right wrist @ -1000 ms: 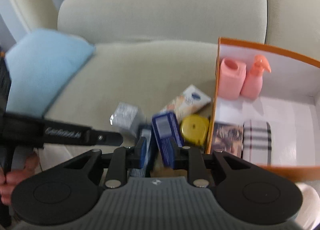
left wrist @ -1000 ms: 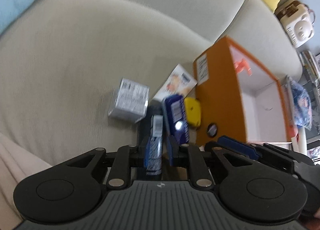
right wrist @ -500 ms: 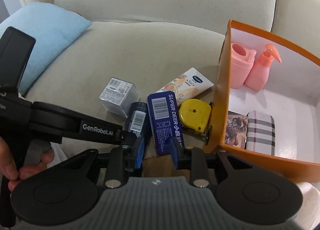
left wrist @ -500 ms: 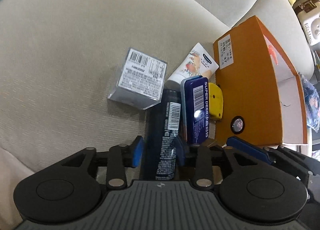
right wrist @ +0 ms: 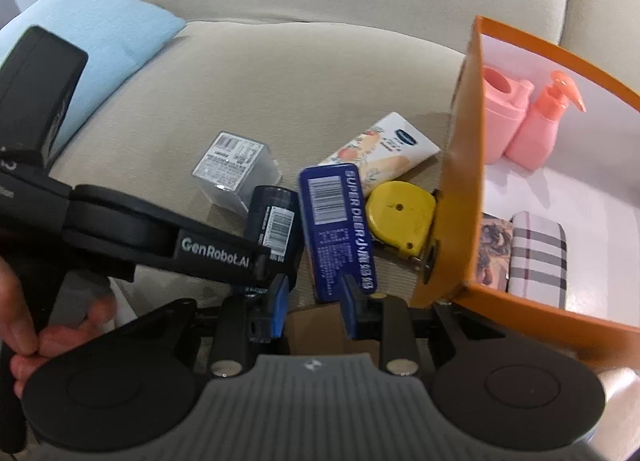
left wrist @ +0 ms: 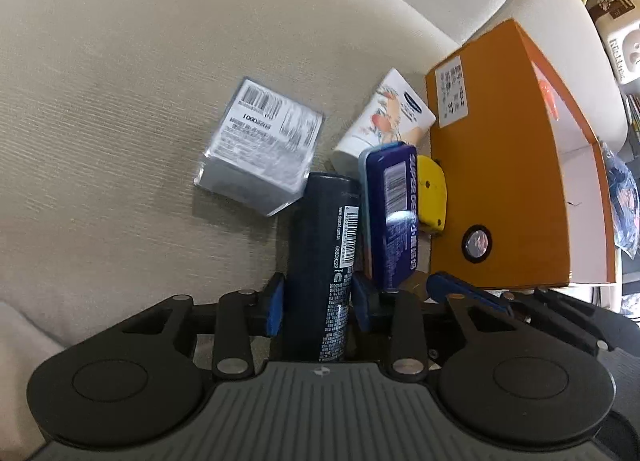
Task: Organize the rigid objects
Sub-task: 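Grasp the dark cylindrical bottle with the left gripper while the right gripper grasps the blue SUPER DEER tin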
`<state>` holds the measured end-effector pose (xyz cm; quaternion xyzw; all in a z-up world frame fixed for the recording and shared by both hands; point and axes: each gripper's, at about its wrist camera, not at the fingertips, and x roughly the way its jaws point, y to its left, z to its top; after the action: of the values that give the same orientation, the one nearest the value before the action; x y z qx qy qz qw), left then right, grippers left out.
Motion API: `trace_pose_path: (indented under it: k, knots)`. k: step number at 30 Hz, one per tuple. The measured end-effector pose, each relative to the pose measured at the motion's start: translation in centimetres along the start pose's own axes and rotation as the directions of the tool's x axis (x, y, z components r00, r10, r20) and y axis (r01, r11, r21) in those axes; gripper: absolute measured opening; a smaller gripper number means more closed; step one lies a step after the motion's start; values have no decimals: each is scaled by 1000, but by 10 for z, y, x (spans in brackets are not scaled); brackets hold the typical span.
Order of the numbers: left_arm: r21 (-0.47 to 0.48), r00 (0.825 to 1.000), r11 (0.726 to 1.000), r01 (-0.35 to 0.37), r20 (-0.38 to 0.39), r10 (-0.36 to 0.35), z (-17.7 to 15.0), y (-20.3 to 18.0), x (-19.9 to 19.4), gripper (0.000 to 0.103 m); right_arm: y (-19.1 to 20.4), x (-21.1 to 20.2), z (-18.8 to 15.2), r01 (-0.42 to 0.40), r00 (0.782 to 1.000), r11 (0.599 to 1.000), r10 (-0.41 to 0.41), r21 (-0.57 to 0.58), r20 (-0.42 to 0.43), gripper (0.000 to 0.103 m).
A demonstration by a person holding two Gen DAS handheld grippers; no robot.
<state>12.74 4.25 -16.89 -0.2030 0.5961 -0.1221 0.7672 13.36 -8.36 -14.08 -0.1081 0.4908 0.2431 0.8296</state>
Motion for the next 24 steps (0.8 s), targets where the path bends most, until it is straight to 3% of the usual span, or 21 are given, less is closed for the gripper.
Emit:
trace_pose_path:
  k: [8, 14, 19, 24]
  knots:
    - [19, 996, 1000, -4, 90, 3, 7, 2, -24, 39, 32, 13, 13, 131, 991, 975, -123, -179, 56, 39]
    - [20, 995, 1000, 9, 102, -11, 10, 5, -24, 39, 46, 39, 15, 226, 974, 930, -217, -290, 62, 39]
    - [-20, 993, 999, 38, 109, -36, 14, 13, -25, 39, 44, 42, 15, 224, 974, 932, -210, -284, 81, 49]
    - [-22, 992, 998, 52, 119, -49, 15, 16, -26, 39, 36, 55, 17, 254, 967, 929, -250, -271, 49, 50]
